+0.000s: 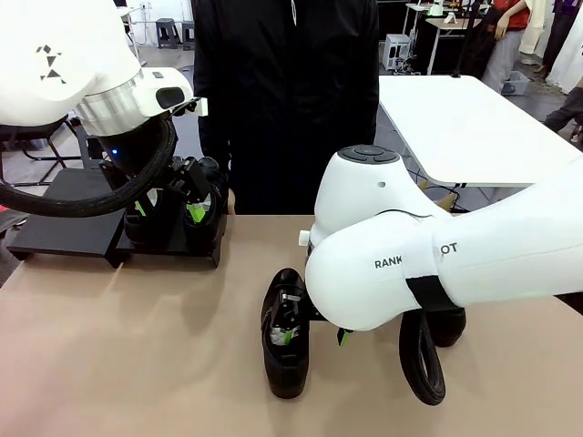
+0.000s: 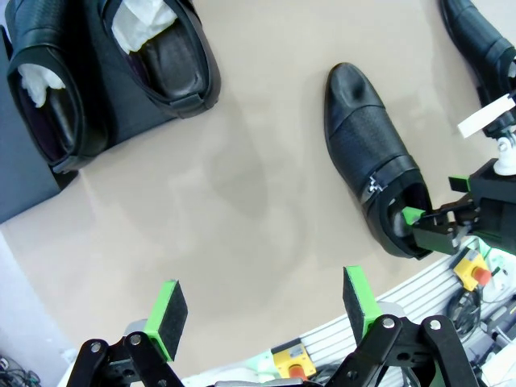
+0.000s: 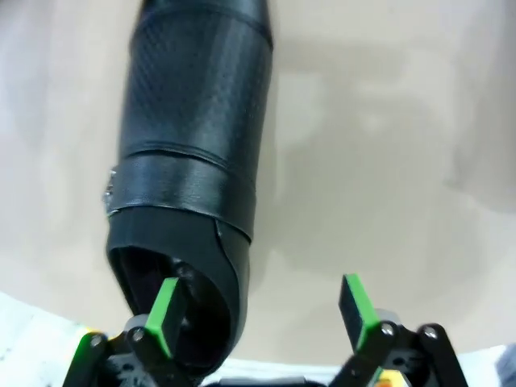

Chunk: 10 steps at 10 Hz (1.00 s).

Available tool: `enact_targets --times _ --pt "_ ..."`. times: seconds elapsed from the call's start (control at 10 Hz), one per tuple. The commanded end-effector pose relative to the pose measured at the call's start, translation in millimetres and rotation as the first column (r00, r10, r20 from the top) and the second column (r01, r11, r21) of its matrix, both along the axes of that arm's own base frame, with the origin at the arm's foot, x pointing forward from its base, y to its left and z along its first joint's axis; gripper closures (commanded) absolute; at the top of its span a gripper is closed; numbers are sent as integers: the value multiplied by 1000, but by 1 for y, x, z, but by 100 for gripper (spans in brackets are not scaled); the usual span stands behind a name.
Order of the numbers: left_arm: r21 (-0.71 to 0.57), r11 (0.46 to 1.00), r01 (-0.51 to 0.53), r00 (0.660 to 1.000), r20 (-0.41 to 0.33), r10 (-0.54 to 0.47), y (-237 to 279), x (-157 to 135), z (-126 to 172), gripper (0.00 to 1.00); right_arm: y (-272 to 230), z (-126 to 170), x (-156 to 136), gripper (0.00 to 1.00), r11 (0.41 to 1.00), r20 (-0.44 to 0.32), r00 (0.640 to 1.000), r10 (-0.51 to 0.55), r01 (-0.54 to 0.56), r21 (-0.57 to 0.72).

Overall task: Organize the shoes by placing them on the stand.
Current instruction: Place the Shoe from the middle of the table onto the Shoes Stand.

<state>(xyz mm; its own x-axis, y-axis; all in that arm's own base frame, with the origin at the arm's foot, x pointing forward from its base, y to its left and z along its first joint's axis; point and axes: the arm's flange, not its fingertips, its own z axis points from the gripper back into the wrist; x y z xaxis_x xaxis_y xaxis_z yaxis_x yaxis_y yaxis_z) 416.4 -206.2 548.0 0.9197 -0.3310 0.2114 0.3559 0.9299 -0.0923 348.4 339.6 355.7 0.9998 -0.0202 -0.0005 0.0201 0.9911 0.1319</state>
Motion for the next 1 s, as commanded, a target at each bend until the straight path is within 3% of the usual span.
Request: enact_targets --times 0.0,0.1,0.2,0.3,0.6,0.7,0.8,0.9 --pt "3 1000 -3 1000 2 3 2 -2 0 0 -58 55 -17 0 997 111 992 -64 59 53" --pt "3 1000 -3 1000 2 3 2 -2 0 0 -103 87 -17 0 992 178 978 -108 95 80" --pt "0 1000 0 1000 0 0 0 0 0 0 -141 108 -13 0 970 193 958 -211 181 162" --pt "-14 1000 -13 1000 -24 13 -11 -13 3 0 -176 123 -16 0 940 231 921 -313 265 215" --pt "-18 992 -123 990 -66 122 -87 -79 25 0 -251 122 -3 0 824 174 820 -545 485 291" --pt "-53 980 -192 975 -120 184 -106 -91 26 0 -261 117 -1 0 790 148 793 -591 531 307" --pt "-86 982 -170 978 -134 158 -121 -96 25 0 -266 110 3 0 781 135 787 -602 545 304" --pt "-195 981 12 1000 27 -7 -94 -84 53 0 -267 141 8 0 819 182 810 -558 502 276"
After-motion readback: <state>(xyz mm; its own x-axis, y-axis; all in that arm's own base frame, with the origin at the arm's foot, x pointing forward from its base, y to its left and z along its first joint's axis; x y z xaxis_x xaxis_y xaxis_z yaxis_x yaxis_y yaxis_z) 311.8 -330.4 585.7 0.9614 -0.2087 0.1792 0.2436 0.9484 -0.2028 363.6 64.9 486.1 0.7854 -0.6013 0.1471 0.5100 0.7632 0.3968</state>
